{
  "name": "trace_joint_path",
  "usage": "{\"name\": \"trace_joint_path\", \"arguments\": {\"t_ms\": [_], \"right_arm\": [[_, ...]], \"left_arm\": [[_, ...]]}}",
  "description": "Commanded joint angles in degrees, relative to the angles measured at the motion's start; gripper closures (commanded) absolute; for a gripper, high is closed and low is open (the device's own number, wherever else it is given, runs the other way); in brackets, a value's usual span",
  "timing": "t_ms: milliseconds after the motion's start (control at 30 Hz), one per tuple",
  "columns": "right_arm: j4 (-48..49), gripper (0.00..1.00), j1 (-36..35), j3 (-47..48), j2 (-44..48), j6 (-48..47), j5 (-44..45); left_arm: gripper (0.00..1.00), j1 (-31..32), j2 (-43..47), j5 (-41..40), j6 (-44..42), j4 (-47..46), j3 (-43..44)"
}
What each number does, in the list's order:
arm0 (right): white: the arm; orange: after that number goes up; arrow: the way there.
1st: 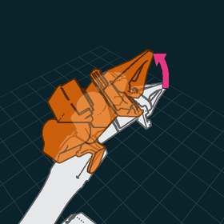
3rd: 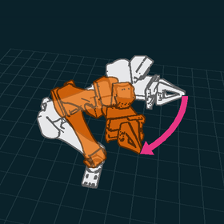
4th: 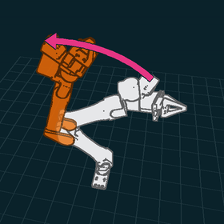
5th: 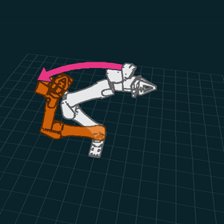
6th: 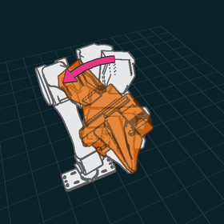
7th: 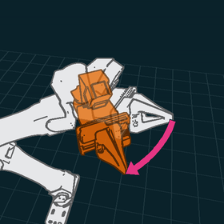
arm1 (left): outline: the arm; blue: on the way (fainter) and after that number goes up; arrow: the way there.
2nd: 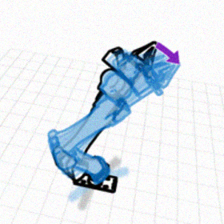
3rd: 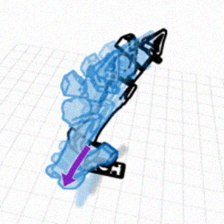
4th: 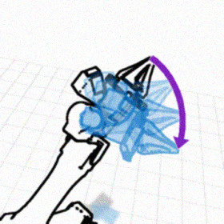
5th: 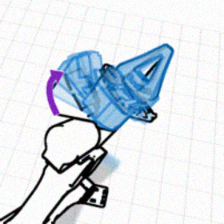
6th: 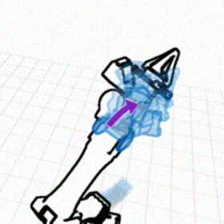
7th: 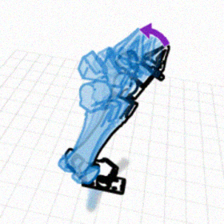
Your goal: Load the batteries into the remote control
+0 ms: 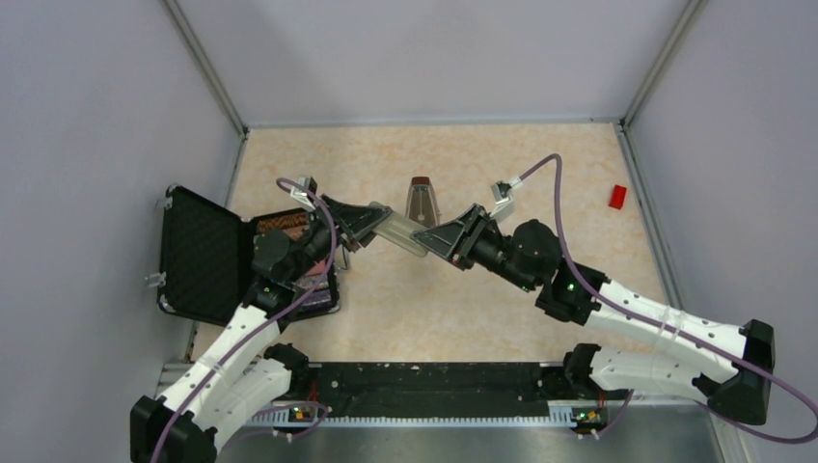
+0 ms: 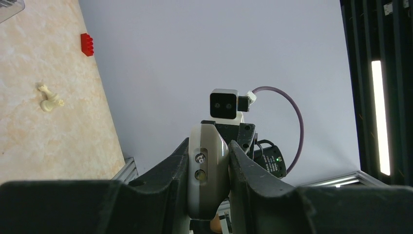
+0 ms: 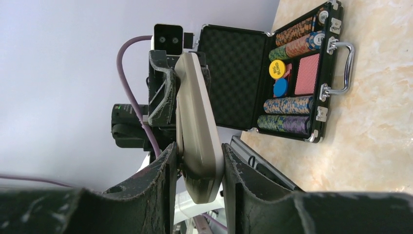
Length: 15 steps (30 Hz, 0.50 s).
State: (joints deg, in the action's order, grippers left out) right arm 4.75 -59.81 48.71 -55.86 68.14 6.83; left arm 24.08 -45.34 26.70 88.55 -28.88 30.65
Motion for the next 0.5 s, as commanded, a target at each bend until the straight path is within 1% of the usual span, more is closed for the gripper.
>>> {"name": "trace_joint_path", "arguments": {"t_ms": [0,133,367,400,433,467], "right_arm": [[0.7,0.79,0.1,1.3,-1.5,-0.4,-1.1],[-1.1,0.83,0.1,1.6,-2.2,-1.0,-1.2],[-4.2,1.00,0.1,1.8,-3.1,-3.3,-1.8],[-4.2,1.00,0.1,1.5,-3.1,-3.1,-1.8],[-4.2,0.97,0.1,1.5,-3.1,-3.0,-1.9],[-4.1,0.92,0.1,1.6,-3.0,-2.9,-2.1]], "left_arm": [[1.00,0.7,1.2,1.7,-1.0,-3.3,1.7],[1.00,0.7,1.1,1.6,-0.5,-3.6,1.6],[1.00,0.7,1.5,0.9,2.2,-5.3,1.8],[1.00,0.7,1.6,0.9,2.2,-5.4,1.9],[1.00,0.7,1.5,1.0,1.9,-5.4,2.0],[1.00,0.7,1.5,1.1,1.5,-5.3,2.1]]}}
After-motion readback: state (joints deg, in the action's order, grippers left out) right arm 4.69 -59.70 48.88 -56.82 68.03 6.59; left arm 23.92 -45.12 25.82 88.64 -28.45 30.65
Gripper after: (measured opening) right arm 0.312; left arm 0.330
